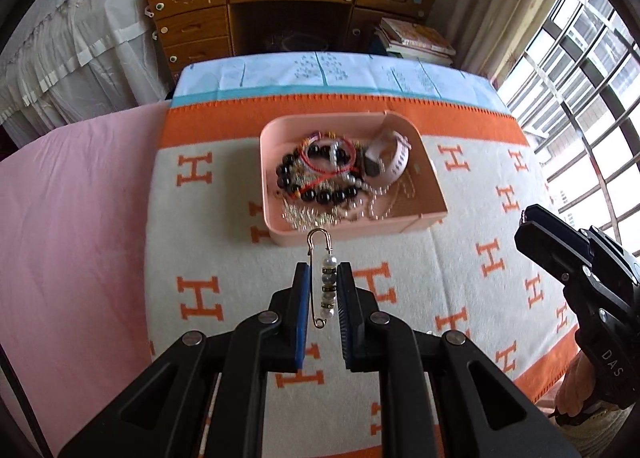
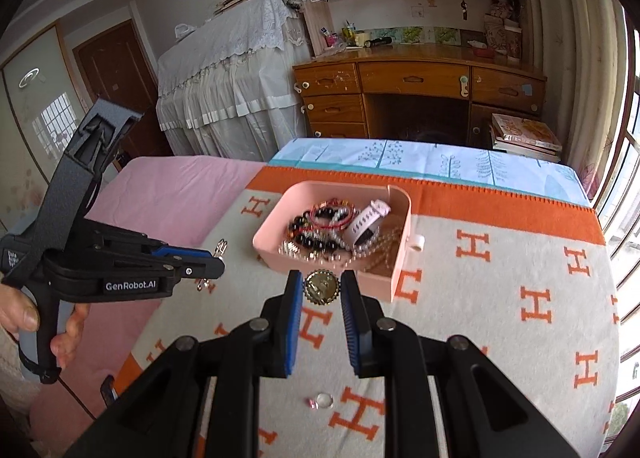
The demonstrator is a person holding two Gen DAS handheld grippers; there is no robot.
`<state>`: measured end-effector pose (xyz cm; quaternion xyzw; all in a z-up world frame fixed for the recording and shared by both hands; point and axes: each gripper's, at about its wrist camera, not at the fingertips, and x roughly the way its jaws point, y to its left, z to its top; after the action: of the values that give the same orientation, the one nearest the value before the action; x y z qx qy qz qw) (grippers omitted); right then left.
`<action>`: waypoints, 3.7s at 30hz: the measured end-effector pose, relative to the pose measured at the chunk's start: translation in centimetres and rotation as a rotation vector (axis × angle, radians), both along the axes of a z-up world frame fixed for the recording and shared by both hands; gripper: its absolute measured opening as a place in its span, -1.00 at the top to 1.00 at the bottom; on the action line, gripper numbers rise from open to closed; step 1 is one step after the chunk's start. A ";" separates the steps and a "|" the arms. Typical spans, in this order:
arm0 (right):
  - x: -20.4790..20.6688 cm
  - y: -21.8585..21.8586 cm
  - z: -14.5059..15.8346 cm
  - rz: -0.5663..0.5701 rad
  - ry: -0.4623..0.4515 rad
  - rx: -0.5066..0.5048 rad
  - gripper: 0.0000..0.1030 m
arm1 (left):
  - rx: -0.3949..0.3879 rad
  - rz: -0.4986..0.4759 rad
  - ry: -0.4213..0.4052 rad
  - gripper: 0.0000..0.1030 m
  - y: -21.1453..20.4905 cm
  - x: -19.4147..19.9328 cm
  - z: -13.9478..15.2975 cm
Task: Organize jewelry
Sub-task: 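Carry the pin brooch and gold coin ring into the pink tray and open both tools, then grasp the silver red-stone ring with the left tool while the right tool moves to the pink-stone ring, then grasp the pink-stone ring with the right tool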
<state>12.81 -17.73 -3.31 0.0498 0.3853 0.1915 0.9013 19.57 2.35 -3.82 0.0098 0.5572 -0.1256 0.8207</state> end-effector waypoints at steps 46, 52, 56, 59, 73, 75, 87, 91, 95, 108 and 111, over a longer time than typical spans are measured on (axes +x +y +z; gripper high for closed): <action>-3.0 -0.7 -2.2 -0.047 0.080 0.042 0.44 | 0.002 -0.087 -0.279 -0.46 -1.5 -9.3 0.1; -7.2 -1.1 -4.3 -0.063 0.068 0.015 0.44 | 0.004 -0.140 -0.187 -0.46 -2.8 -14.1 -3.8; -9.1 -0.8 -6.4 -0.048 0.085 -0.021 0.44 | -0.047 -0.121 0.000 -0.46 -3.1 -15.4 -7.5; -10.1 -1.0 -7.8 -0.042 0.095 -0.035 0.43 | -0.106 -0.062 0.112 -0.46 -3.0 -15.8 -9.5; -13.6 -3.9 -10.3 -0.035 0.087 0.013 0.43 | -0.119 0.190 0.193 0.14 -4.5 -18.1 -13.0; -13.9 -4.2 -10.3 -0.027 0.081 0.026 0.43 | -0.091 0.208 0.194 0.14 -5.0 -18.3 -12.9; -13.6 -6.2 -10.6 -0.040 0.105 0.101 0.43 | 0.076 0.316 0.162 0.49 -8.9 -18.4 -12.8; -13.7 -6.6 -10.5 -0.042 0.107 0.116 0.43 | 0.099 0.329 0.153 0.55 -9.7 -18.1 -12.7; -13.8 -6.8 -10.4 -0.044 0.093 0.113 0.43 | 0.110 0.324 0.147 0.58 -10.2 -18.1 -12.6; -14.0 -4.9 -10.7 0.031 0.096 0.085 0.43 | -0.043 0.270 0.088 0.91 -7.5 -18.8 -12.3; -13.7 -3.5 -10.7 0.048 0.080 0.041 0.43 | -0.079 0.261 0.088 0.91 -6.0 -18.1 -12.4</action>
<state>-0.90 -21.25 -14.01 0.0666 0.4179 0.2186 0.8793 1.50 -3.67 -16.24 -0.1007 0.5837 -0.0398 0.8047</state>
